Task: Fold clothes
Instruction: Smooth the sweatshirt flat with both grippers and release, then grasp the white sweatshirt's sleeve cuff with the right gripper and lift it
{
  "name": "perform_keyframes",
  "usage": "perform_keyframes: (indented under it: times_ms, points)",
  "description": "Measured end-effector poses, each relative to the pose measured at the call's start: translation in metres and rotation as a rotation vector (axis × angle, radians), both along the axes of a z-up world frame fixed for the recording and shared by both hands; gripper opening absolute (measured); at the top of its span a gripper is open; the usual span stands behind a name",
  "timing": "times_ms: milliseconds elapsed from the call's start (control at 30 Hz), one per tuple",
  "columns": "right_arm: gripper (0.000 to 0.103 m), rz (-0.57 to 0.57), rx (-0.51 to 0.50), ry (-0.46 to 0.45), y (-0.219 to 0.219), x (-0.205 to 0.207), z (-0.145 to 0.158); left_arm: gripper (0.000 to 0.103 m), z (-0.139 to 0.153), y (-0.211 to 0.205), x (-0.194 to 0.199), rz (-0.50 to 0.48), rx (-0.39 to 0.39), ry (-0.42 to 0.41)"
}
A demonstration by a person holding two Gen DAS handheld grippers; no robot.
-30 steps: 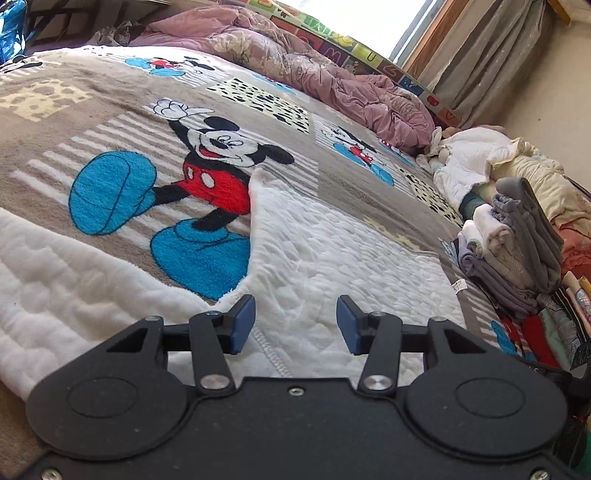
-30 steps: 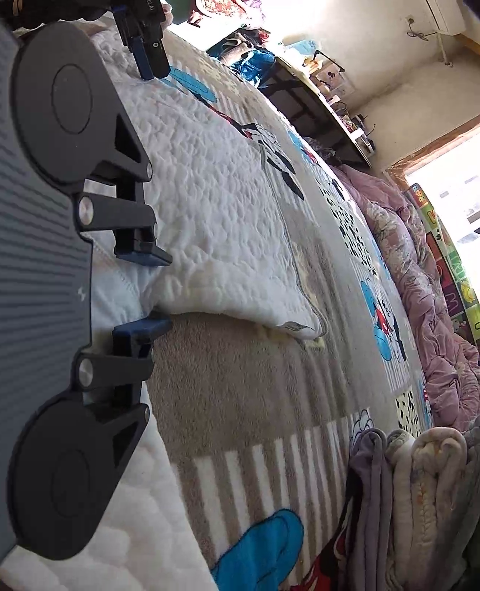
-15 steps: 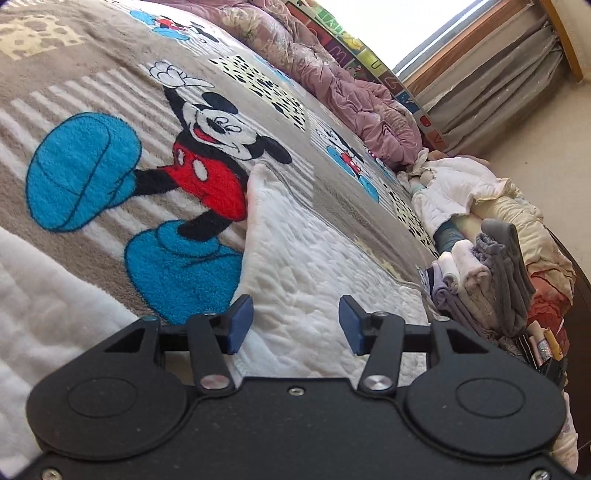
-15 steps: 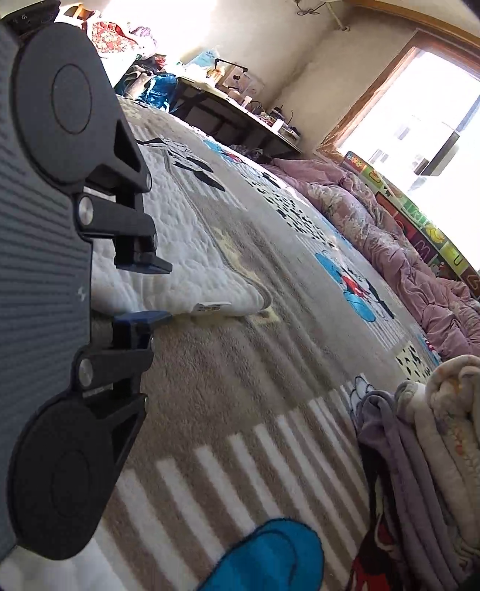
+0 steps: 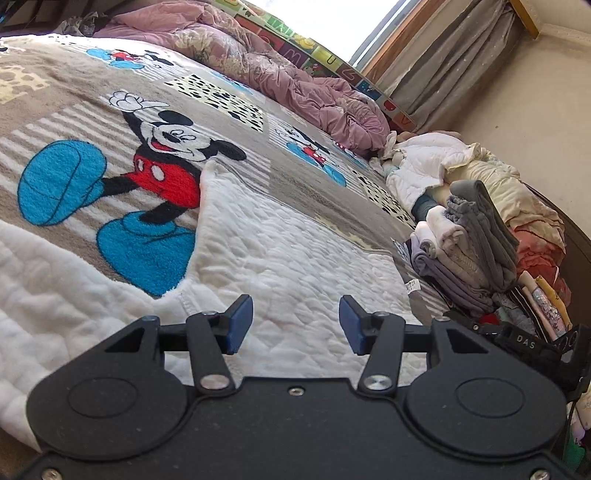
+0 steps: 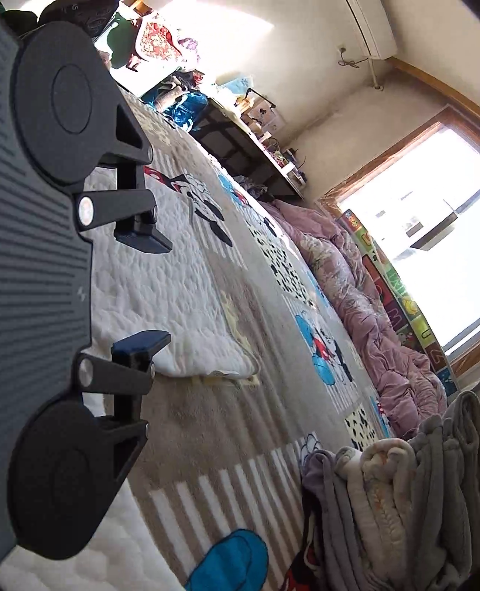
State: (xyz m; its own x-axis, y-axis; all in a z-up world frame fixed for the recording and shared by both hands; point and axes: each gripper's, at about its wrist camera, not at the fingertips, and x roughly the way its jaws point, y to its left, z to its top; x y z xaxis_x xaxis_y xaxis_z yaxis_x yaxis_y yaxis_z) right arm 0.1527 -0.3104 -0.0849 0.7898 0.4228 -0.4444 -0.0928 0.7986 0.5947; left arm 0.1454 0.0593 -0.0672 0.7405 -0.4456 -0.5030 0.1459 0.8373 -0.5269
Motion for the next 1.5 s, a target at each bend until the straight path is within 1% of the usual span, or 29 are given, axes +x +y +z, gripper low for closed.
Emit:
perform_keyframes:
  times_ms: [33, 67, 100, 133, 200, 233, 267, 333, 367, 433, 467, 500, 533, 567, 600, 633, 700, 733, 767, 867, 967, 1033, 1100, 1167, 1233, 1300, 1367, 1433, 1500]
  points:
    - [0.052, -0.010, 0.010, 0.073, 0.001, 0.004, -0.013, 0.050, -0.001, -0.003, -0.003, 0.001, 0.015, 0.012]
    - [0.042, -0.021, 0.017, 0.133, 0.001, 0.007, -0.024, 0.050, -0.006, -0.004, -0.006, 0.018, 0.035, 0.032]
    - [0.038, -0.041, 0.012, 0.090, 0.001, -0.001, -0.023, 0.049, -0.010, -0.006, -0.009, 0.035, 0.053, 0.048]
    - [0.034, -0.054, 0.018, 0.091, -0.002, -0.006, -0.019, 0.049, -0.006, -0.007, -0.016, 0.045, 0.064, 0.035]
    - [0.041, -0.078, 0.044, 0.055, -0.006, -0.021, -0.008, 0.050, 0.008, -0.016, -0.039, 0.035, 0.102, -0.035]
    - [0.052, -0.087, 0.051, 0.010, -0.007, -0.034, -0.001, 0.050, 0.013, -0.021, -0.049, 0.028, 0.123, -0.065]
    - [0.056, -0.101, 0.038, -0.005, -0.008, -0.047, 0.002, 0.050, 0.012, -0.030, -0.056, 0.007, 0.155, -0.072]
    - [0.056, -0.092, 0.021, 0.011, -0.007, -0.063, -0.003, 0.050, 0.010, -0.049, -0.070, -0.033, 0.219, -0.088]
    - [0.054, -0.084, -0.009, 0.037, -0.006, -0.072, -0.012, 0.051, 0.008, -0.059, -0.076, -0.057, 0.258, -0.088]
    - [0.051, -0.100, -0.050, -0.004, -0.004, -0.094, -0.016, 0.052, -0.012, -0.086, -0.080, -0.133, 0.404, -0.035]
    - [0.051, -0.133, -0.039, -0.037, -0.005, -0.107, -0.014, 0.052, -0.014, -0.098, -0.089, -0.123, 0.500, -0.102]
    - [0.052, -0.165, -0.026, -0.071, -0.006, -0.121, -0.012, 0.052, -0.013, -0.105, -0.095, -0.126, 0.551, -0.136]
    - [0.057, -0.192, -0.002, -0.101, -0.009, -0.132, -0.011, 0.052, -0.009, -0.107, -0.101, -0.130, 0.531, -0.164]
    - [0.066, -0.212, 0.014, -0.090, -0.015, -0.135, -0.015, 0.052, -0.006, -0.109, -0.107, -0.134, 0.512, -0.192]
    - [0.068, -0.232, 0.031, -0.079, -0.022, -0.139, -0.018, 0.054, -0.003, -0.112, -0.113, -0.140, 0.493, -0.214]
    - [0.067, -0.253, 0.048, -0.067, -0.028, -0.142, -0.022, 0.056, -0.006, -0.116, -0.115, -0.158, 0.491, -0.203]
    - [0.057, -0.294, 0.075, -0.042, -0.043, -0.146, -0.025, 0.057, -0.021, -0.130, -0.114, -0.212, 0.566, -0.144]
    - [0.057, -0.324, 0.076, -0.042, -0.048, -0.149, -0.024, 0.057, -0.027, -0.135, -0.118, -0.213, 0.613, -0.161]
    - [0.059, -0.356, 0.072, -0.051, -0.054, -0.152, -0.022, 0.057, -0.024, -0.138, -0.122, -0.210, 0.628, -0.190]
    - [0.070, -0.455, 0.066, -0.056, -0.075, -0.158, -0.020, 0.057, -0.005, -0.140, -0.137, -0.180, 0.574, -0.301]
    - [0.069, -0.549, 0.119, -0.018, -0.104, -0.157, -0.031, 0.057, 0.006, -0.141, -0.142, -0.143, 0.492, -0.341]
    - [0.068, -0.570, 0.202, -0.020, -0.119, -0.156, -0.038, 0.054, 0.009, -0.143, -0.142, -0.138, 0.460, -0.344]
    - [0.068, -0.577, 0.220, -0.032, -0.127, -0.146, -0.040, 0.041, 0.008, -0.150, -0.138, -0.149, 0.468, -0.330]
    - [0.067, -0.584, 0.239, -0.043, -0.135, -0.136, -0.043, 0.036, 0.009, -0.160, -0.131, -0.169, 0.483, -0.318]
    - [0.060, -0.600, 0.263, -0.059, -0.142, -0.130, -0.048, 0.035, 0.013, -0.171, -0.122, -0.195, 0.469, -0.305]
    - [0.045, -0.607, 0.301, -0.067, -0.148, -0.128, -0.054, 0.035, 0.016, -0.185, -0.111, -0.215, 0.461, -0.290]
    - [0.021, -0.604, 0.323, -0.062, -0.150, -0.127, -0.058, 0.034, 0.013, -0.202, -0.101, -0.248, 0.468, -0.269]
    - [0.015, -0.621, 0.321, -0.057, -0.152, -0.129, -0.057, 0.033, 0.013, -0.226, -0.087, -0.278, 0.497, -0.271]
    - [0.015, -0.638, 0.318, -0.053, -0.154, -0.131, -0.057, 0.030, 0.011, -0.248, -0.074, -0.299, 0.511, -0.261]
